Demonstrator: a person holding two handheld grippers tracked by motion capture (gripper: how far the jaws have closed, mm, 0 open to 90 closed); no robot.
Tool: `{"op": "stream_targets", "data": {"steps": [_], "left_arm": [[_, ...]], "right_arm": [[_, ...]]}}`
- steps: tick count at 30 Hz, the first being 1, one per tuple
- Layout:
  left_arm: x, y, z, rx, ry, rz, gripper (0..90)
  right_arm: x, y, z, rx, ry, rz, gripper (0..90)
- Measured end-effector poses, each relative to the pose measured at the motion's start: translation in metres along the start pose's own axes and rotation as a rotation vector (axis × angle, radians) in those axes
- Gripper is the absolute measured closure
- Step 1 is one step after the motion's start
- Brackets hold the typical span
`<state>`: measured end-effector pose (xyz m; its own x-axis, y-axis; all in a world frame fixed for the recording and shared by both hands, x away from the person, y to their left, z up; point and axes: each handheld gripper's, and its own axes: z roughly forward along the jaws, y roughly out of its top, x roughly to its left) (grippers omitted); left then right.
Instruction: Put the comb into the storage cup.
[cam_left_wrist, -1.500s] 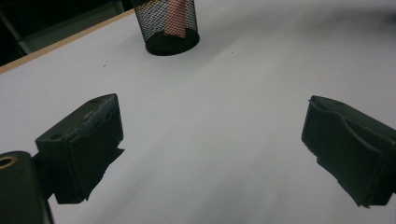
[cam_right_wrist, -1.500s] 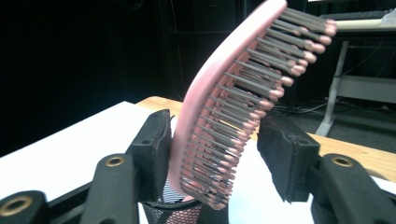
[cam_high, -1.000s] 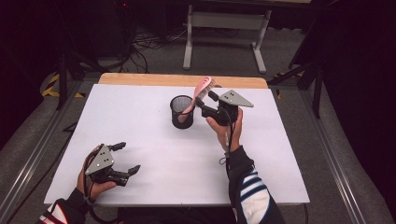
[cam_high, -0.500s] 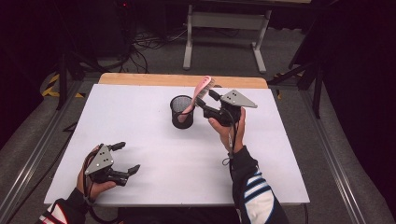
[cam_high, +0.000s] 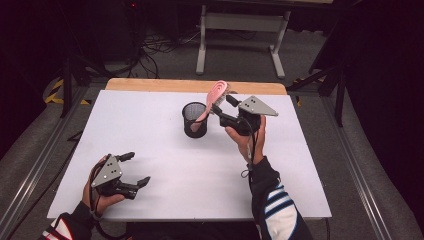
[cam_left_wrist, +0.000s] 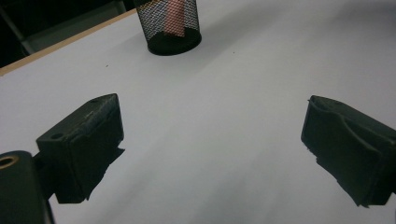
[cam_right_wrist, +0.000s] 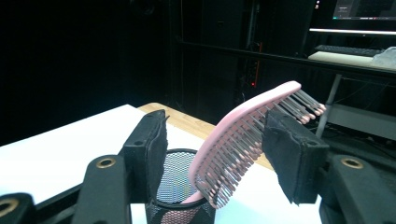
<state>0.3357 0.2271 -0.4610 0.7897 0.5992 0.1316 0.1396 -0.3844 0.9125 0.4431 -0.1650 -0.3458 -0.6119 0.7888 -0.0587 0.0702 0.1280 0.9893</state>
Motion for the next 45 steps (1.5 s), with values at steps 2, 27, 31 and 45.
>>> {"op": "stream_targets", "data": {"steps": [2, 27, 31, 45], "left_arm": [[0.000, 0.000, 0.000, 0.000, 0.002, 0.000, 6.7], [0.000, 0.000, 0.000, 0.006, 0.002, 0.005, 6.7], [0.000, 0.000, 0.001, 0.007, 0.003, 0.004, 6.7], [-0.001, 0.000, 0.001, 0.010, 0.003, 0.007, 6.7]], "right_arm": [[0.000, 0.001, -0.001, 0.002, -0.007, -0.005, 40.8], [0.015, 0.003, -0.007, 0.016, -0.052, -0.123, 22.8], [0.016, 0.001, -0.008, 0.018, -0.065, -0.119, 15.8], [0.023, -0.005, -0.016, 0.012, -0.055, -0.170, 5.0]]}}
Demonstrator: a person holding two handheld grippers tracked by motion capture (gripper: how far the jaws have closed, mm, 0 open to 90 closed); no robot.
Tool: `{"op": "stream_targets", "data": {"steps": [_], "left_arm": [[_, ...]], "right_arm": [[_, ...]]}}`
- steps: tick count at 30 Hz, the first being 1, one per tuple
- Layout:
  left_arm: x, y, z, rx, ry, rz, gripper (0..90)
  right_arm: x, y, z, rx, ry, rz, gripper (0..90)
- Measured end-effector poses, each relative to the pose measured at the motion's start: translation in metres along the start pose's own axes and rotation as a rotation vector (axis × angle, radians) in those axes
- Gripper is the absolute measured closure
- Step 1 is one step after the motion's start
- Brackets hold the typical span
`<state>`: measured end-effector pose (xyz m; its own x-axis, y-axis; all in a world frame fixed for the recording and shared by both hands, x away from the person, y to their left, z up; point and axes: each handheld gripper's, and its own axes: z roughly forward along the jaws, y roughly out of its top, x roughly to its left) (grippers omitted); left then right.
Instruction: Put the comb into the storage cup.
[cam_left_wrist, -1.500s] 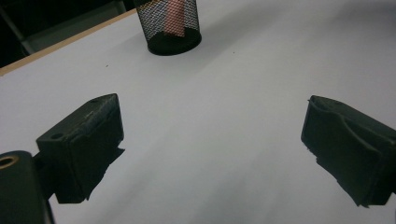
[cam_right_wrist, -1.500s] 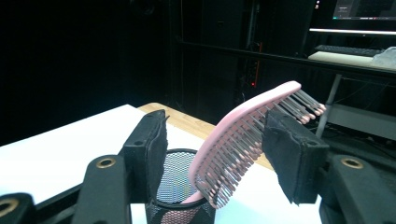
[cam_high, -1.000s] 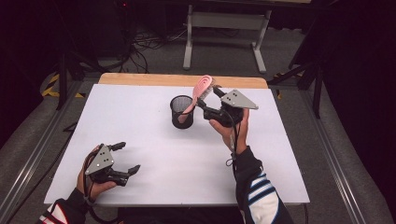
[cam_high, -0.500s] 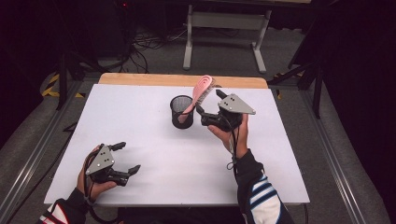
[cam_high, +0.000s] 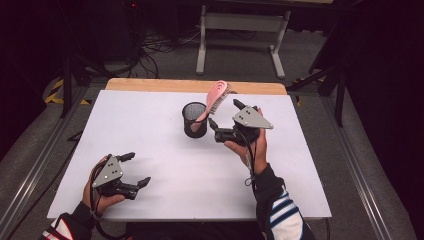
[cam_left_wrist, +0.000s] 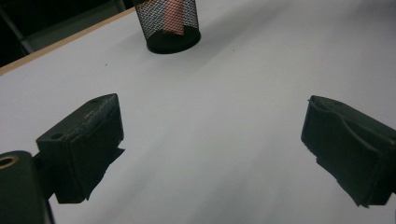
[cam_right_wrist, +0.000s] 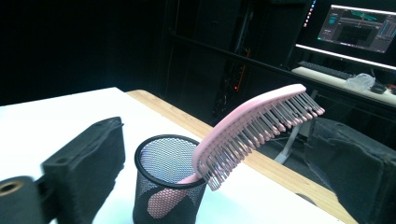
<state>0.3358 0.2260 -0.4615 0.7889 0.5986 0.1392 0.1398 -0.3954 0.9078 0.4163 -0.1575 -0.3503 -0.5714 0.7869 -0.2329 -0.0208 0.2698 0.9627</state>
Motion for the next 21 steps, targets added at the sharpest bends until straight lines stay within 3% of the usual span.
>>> {"op": "stream_targets", "data": {"steps": [7, 21], "left_arm": [[0.000, 0.000, 0.000, 0.001, 0.003, 0.002, 6.7], [0.001, 0.001, -0.001, -0.002, 0.011, 0.000, 6.7]], "right_arm": [[0.001, -0.006, -0.009, 0.009, -0.018, -0.041, 4.5], [0.002, -0.018, -0.021, 0.016, -0.033, -0.049, 5.4]]}}
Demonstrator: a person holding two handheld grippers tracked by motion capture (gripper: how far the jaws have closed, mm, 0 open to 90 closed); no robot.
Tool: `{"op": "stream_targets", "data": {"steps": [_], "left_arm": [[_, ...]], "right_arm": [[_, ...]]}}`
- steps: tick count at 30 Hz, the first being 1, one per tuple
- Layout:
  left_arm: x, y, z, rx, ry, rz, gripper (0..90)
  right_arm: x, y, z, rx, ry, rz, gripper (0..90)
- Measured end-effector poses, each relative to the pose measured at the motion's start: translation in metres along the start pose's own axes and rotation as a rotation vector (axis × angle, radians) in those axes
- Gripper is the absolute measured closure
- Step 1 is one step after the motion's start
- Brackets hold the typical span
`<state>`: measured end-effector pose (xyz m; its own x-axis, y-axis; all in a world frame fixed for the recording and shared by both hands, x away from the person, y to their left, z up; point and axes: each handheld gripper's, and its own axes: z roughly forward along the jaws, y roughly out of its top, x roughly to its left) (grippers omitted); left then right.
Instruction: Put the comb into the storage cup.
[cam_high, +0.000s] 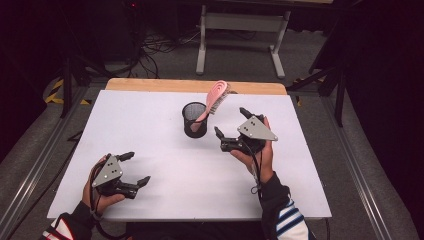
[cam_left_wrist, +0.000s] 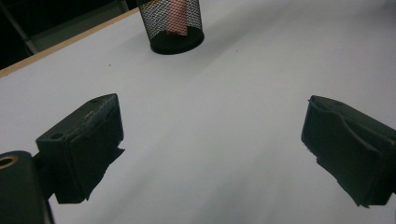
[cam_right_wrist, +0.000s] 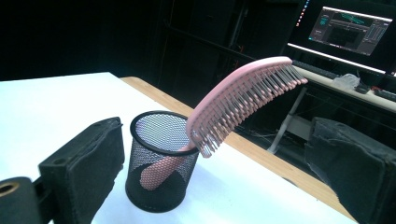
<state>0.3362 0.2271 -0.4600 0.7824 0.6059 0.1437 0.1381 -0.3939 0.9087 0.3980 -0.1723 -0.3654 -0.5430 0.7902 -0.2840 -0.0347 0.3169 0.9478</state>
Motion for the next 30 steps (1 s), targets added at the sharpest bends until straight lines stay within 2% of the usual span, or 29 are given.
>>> {"op": "stream_targets", "data": {"steps": [5, 12, 20, 30], "left_arm": [[-0.001, 0.000, 0.001, 0.004, -0.002, 0.002, 6.6], [-0.001, 0.000, 0.001, 0.002, -0.002, 0.006, 6.5], [-0.001, 0.000, 0.000, -0.001, -0.001, 0.008, 6.5], [-0.002, 0.001, 0.000, 0.001, -0.003, 0.013, 6.5]], "right_arm": [[0.002, -0.001, -0.004, -0.001, -0.005, -0.009, 5.4], [0.007, -0.003, -0.012, 0.022, -0.006, -0.061, 5.5], [0.014, 0.000, -0.024, 0.008, 0.007, -0.103, 5.5], [0.016, 0.001, -0.035, -0.003, 0.012, -0.105, 5.5]]}}
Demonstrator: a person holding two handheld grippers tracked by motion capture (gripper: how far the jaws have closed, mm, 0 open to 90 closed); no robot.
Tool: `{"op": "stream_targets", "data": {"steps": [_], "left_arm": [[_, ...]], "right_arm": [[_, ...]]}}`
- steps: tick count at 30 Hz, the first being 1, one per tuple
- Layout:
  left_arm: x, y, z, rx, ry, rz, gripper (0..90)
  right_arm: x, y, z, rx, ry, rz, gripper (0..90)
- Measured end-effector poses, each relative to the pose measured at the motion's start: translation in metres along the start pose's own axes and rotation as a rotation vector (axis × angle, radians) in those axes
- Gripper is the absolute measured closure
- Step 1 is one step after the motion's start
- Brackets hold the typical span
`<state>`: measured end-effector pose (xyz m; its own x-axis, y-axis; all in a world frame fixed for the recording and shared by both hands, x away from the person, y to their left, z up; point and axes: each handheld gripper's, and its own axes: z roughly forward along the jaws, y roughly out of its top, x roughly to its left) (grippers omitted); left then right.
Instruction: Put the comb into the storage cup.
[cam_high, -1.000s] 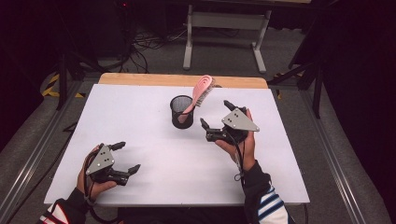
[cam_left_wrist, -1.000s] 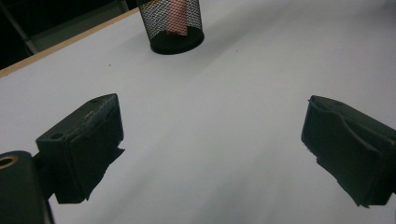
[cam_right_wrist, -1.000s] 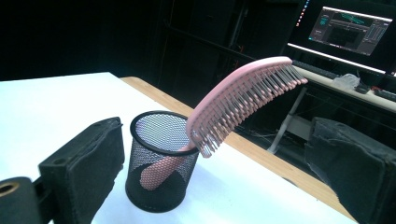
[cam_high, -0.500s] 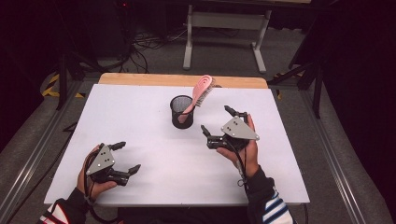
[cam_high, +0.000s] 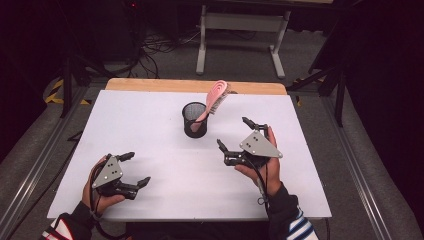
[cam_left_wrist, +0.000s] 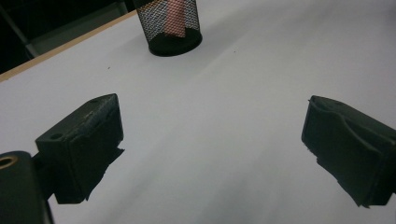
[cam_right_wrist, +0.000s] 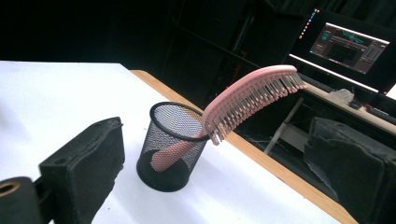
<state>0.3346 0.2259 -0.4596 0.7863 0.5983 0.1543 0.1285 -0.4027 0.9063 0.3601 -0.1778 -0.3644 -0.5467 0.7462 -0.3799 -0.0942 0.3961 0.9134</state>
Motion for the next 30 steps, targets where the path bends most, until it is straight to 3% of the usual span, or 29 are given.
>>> {"op": "stream_targets", "data": {"steps": [30], "left_arm": [[-0.001, 0.000, 0.000, 0.009, -0.002, 0.008, 6.5]], "right_arm": [[-0.003, -0.010, -0.026, 0.020, -0.029, -0.033, 5.7]]}}
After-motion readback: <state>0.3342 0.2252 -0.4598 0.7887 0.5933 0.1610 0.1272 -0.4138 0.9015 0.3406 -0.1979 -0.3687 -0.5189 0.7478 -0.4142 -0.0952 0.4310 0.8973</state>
